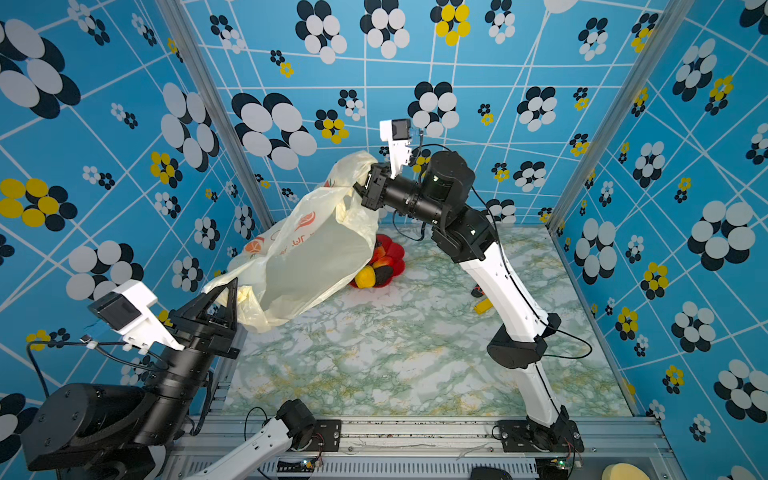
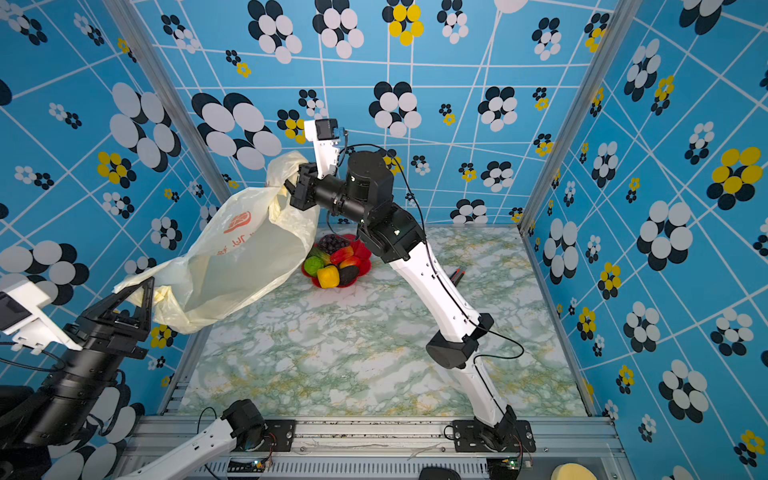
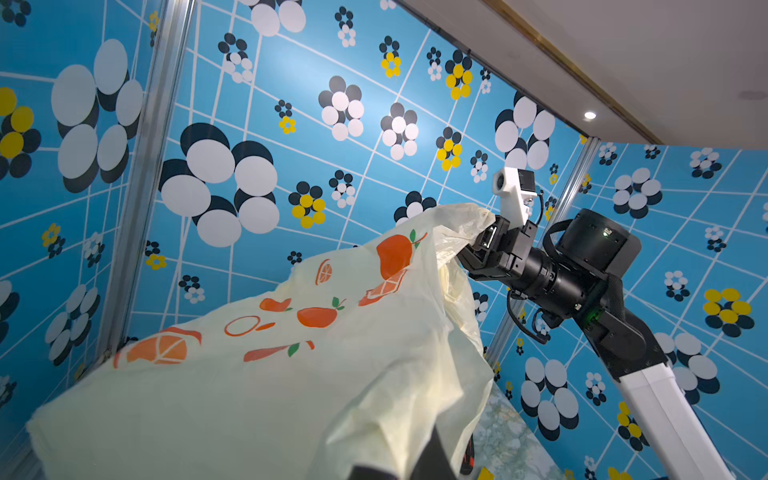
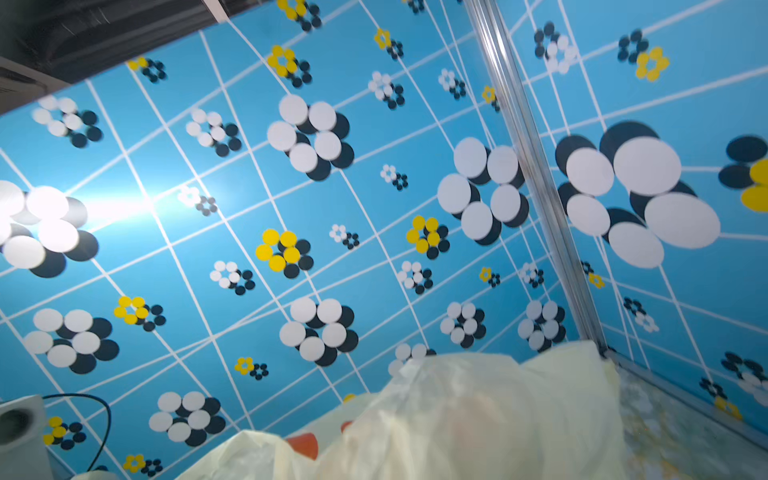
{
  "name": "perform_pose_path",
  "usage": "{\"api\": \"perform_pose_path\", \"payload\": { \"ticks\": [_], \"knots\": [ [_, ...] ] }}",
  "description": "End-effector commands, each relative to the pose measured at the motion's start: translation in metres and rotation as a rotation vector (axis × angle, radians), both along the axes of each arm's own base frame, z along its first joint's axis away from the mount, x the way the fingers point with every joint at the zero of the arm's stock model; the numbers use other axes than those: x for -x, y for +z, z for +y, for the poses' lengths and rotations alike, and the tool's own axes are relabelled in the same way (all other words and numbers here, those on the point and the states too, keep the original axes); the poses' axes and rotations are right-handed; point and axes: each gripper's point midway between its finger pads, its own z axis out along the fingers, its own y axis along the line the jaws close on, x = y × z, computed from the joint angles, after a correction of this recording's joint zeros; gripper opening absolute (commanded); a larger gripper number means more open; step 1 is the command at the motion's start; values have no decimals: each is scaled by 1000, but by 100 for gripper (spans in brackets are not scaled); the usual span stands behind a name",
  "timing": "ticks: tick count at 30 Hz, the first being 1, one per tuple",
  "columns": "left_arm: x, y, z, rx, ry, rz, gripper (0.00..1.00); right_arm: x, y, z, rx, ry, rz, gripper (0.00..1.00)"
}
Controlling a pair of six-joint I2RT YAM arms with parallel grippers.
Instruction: Place the fruits into the plastic bag
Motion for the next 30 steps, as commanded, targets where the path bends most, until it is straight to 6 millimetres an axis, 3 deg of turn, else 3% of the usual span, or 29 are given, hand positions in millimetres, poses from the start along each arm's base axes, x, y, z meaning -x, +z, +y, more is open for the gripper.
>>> {"api": "perform_pose_path", "payload": {
  "ticks": [1, 5, 9, 13, 16, 20, 24, 27, 30],
  "knots": [
    [-21, -49, -13, -53, 24, 130, 0, -15, -87, 24, 159, 79, 151, 0],
    [-39, -106, -22, -70, 62, 261, 0, -49, -167, 26, 254, 80, 339, 0],
    [-53, -157, -27, -78, 111, 372, 0, -77, -204, 17, 263, 67, 461, 2],
    [-62, -194, -26, -90, 167, 448, 0, -93, -219, 5, 274, 39, 506, 31],
    [-65, -204, -26, -92, 186, 471, 0, -95, -221, -10, 289, 46, 544, 52],
    [-70, -215, -29, -90, 196, 504, 0, -91, -237, -54, 435, -47, 559, 68],
    [-78, -228, -39, -77, 171, 540, 0, -84, -261, -113, 520, -166, 636, 71],
    [-83, -237, -45, -55, 146, 570, 0, -83, -289, -163, 499, -289, 731, 71],
    [-86, -245, -48, -26, 126, 600, 0, -82, -341, -198, 428, -326, 884, 70]
  ]
}}
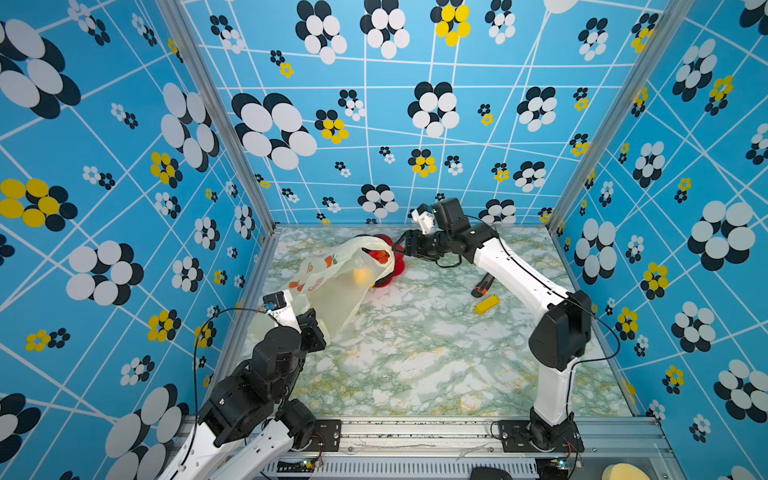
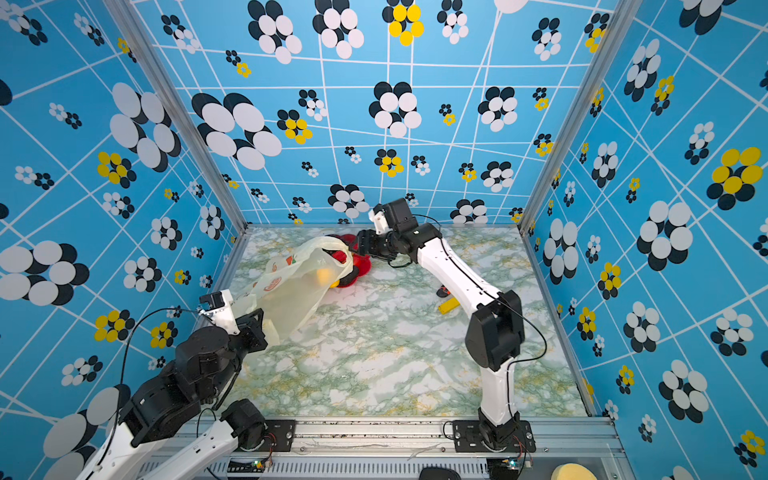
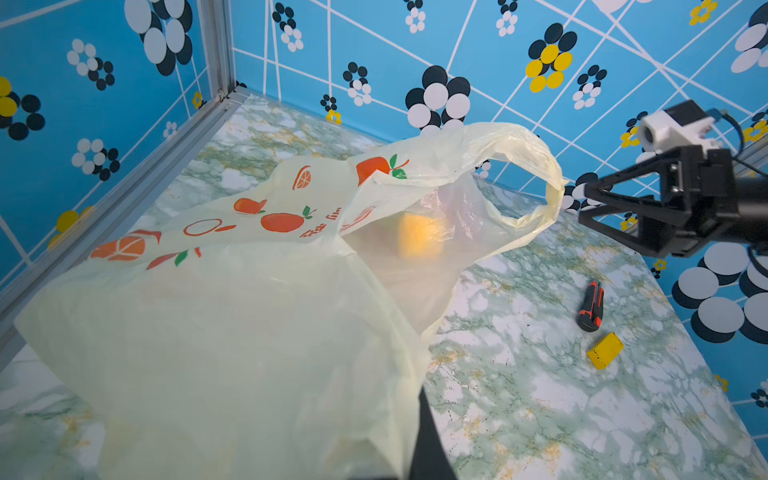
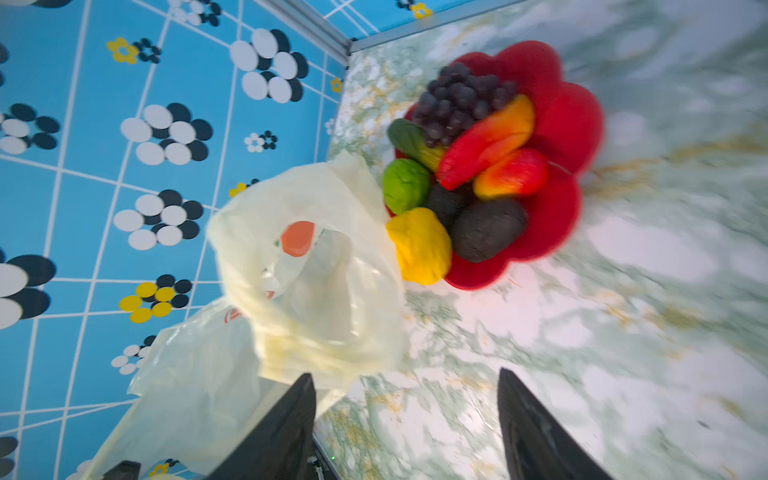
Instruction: Place the fruits into the plastic bag
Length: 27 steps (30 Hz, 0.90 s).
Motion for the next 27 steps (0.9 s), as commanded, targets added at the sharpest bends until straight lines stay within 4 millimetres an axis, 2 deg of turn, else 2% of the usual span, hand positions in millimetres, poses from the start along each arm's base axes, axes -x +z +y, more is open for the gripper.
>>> {"api": "perform_pose_path", "payload": {
  "ticks": [1, 4, 8, 9, 13, 20, 27],
  "knots": [
    [-4, -5, -11, 79, -38, 19, 0, -9, -48, -28, -53, -104, 109, 69],
    [-4, -7, -11, 103, -37, 25, 0, -11, -75, -24, -44, -83, 173, 68],
    [-4, -9, -13, 127, -45, 35, 0, -25, -109, -9, -65, -61, 262, 62],
    [-4, -10, -14, 133, -46, 37, 0, -32, -109, -3, -80, -55, 264, 61],
    [-2, -11, -15, 148, -51, 42, 0, -44, -127, 10, -95, -65, 285, 59],
    [-2, -14, -15, 150, -52, 48, 0, -52, -157, 30, -57, -58, 321, 56],
    [-1, -17, -15, 152, -56, 56, 0, -63, -170, 41, -11, -63, 327, 47]
  ]
}}
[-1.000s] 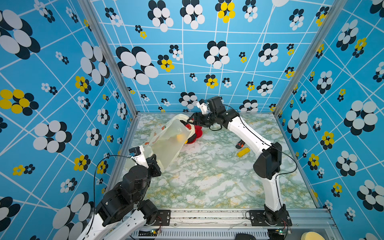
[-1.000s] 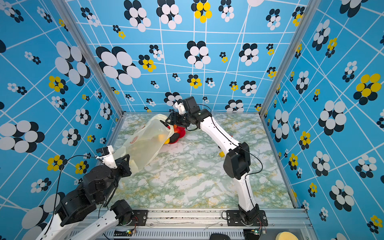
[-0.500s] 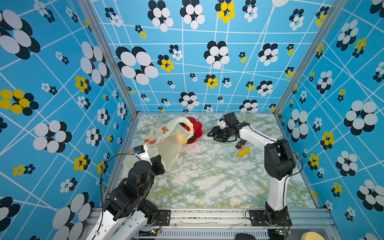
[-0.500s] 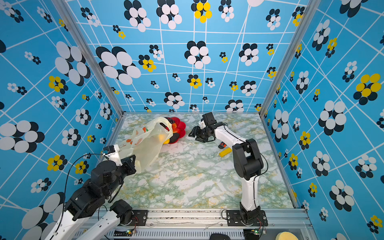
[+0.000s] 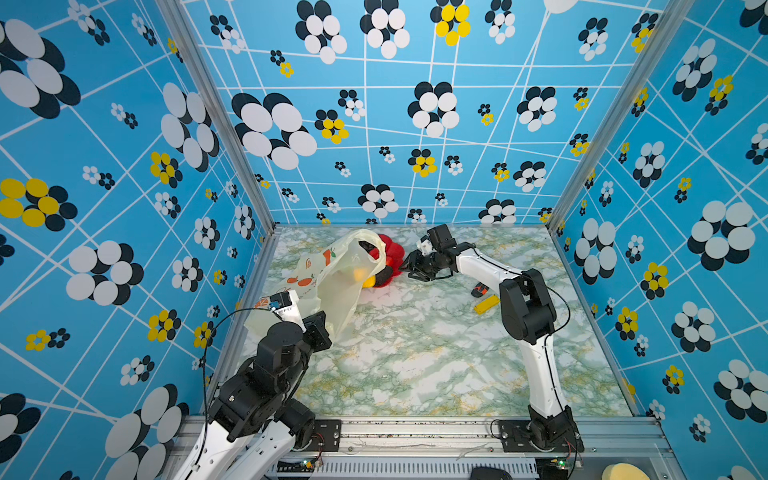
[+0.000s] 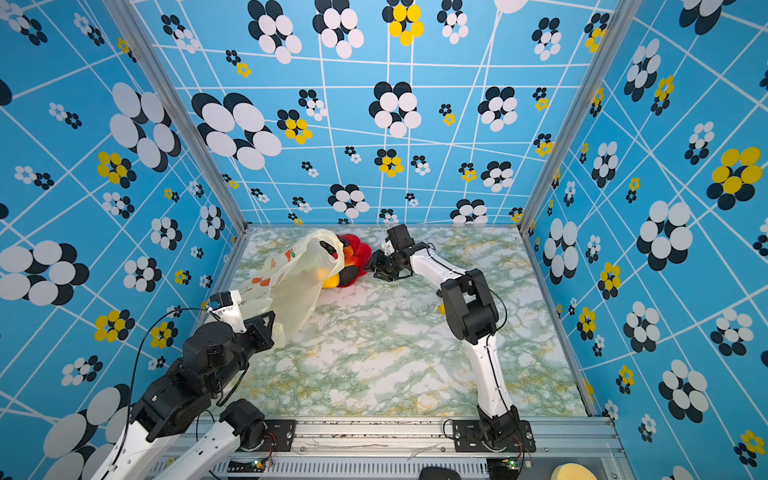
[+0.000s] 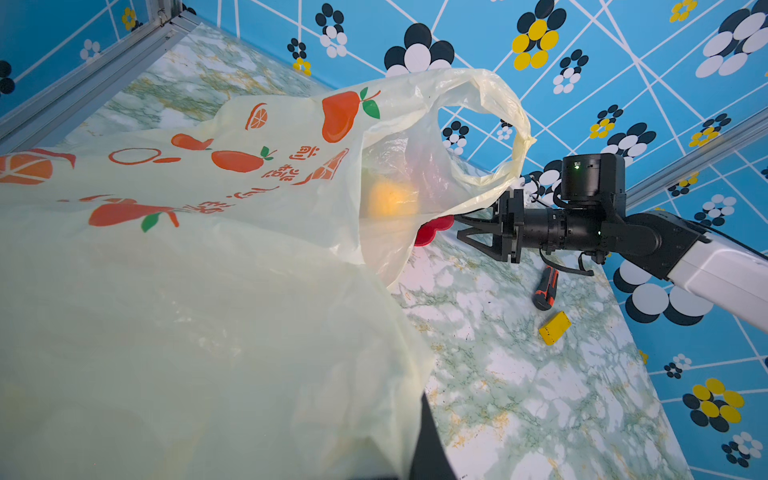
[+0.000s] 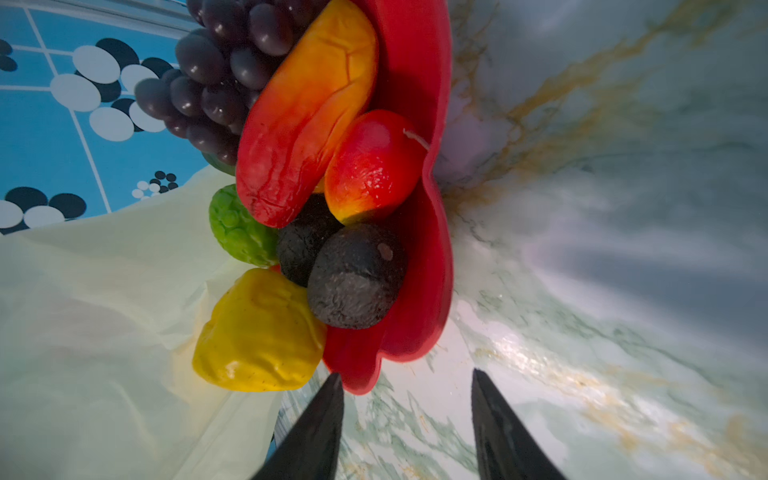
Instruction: Place the fruits into the plastic bag
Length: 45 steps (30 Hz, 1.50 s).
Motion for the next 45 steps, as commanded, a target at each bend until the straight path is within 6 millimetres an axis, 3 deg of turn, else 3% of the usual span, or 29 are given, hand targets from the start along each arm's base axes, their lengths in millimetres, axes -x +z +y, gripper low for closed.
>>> {"api": "perform_pose_path", "payload": {
  "ticks": [1, 13, 18, 21, 29, 37, 41, 45],
  "knots": [
    [1, -3, 1, 13, 4, 0, 0, -3, -14, 2, 57, -7, 25, 45],
    [5, 4, 7, -4, 8, -6, 0, -7, -18, -6, 205, -20, 3, 13],
    [4, 3, 5, 0, -2, -3, 0, -8, -18, -8, 222, -21, 4, 5],
    [5, 3, 6, 3, -3, -3, 0, -7, -18, -8, 223, -21, 5, 6],
    [6, 3, 7, 2, -4, 0, 0, -11, -19, -2, 214, -25, 2, 20],
    [7, 4, 9, 0, 2, -2, 0, -17, -24, 3, 219, -24, 6, 21],
    [8, 4, 10, -1, 3, -2, 0, -19, -25, 4, 228, -23, 8, 14],
    [8, 5, 11, -6, 5, -6, 0, -20, -22, -1, 249, -32, -4, 0]
  ]
}}
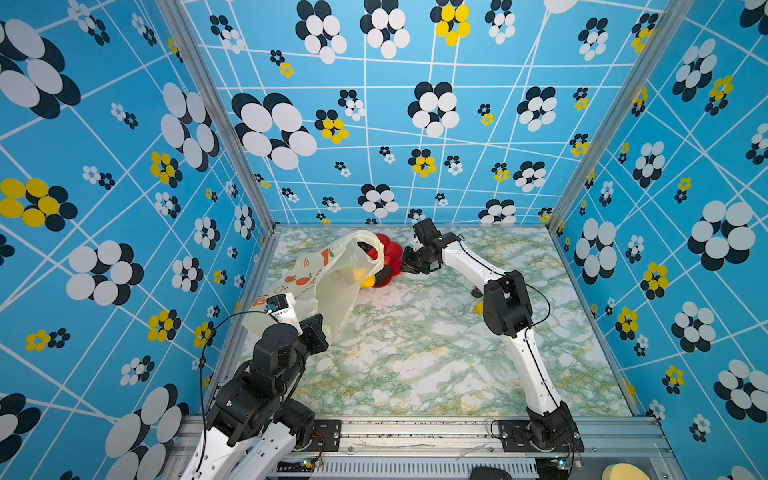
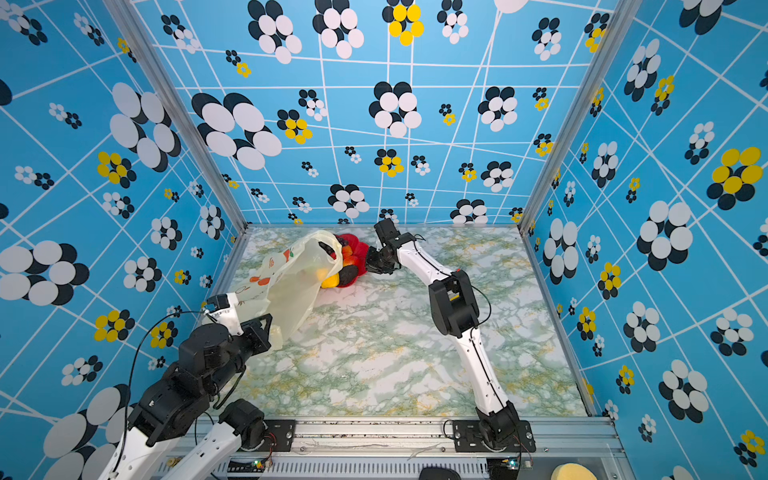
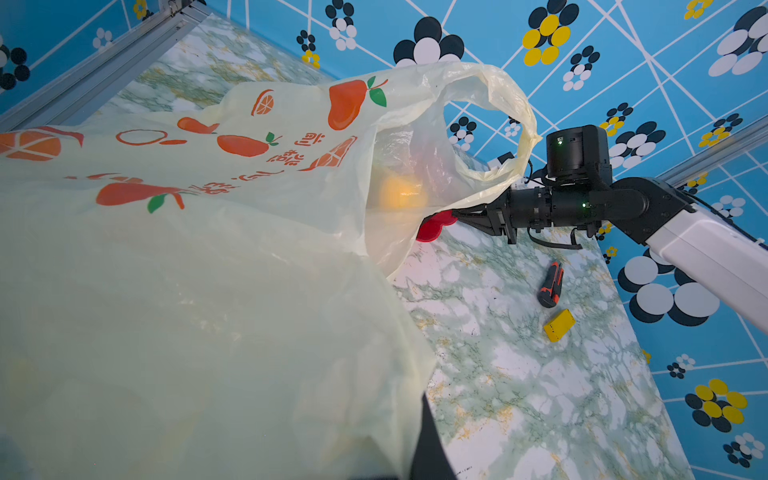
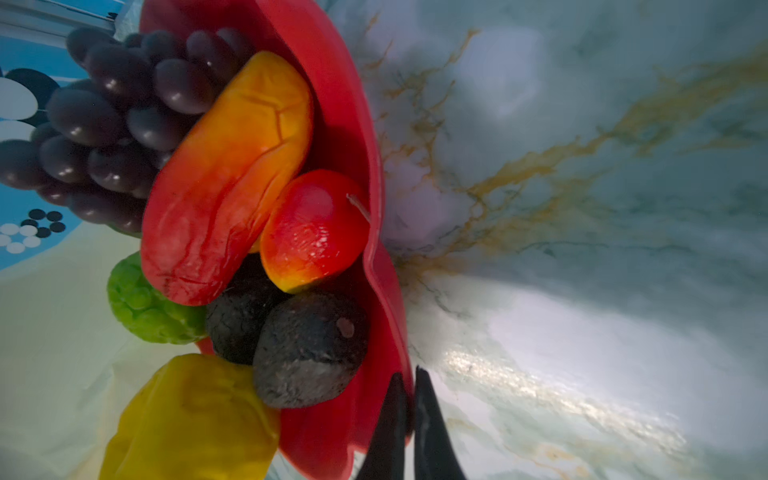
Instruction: Place the fruits into the plastic bag
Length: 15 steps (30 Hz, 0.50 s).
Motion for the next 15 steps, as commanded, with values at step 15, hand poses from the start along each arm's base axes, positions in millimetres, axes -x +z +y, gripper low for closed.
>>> {"api": "perform_pose_path", "payload": {
  "ticks": [15],
  "knots": [
    [-3, 7, -9, 22, -44, -29, 0, 33, 0, -90, 109, -62, 36, 0]
  ]
}}
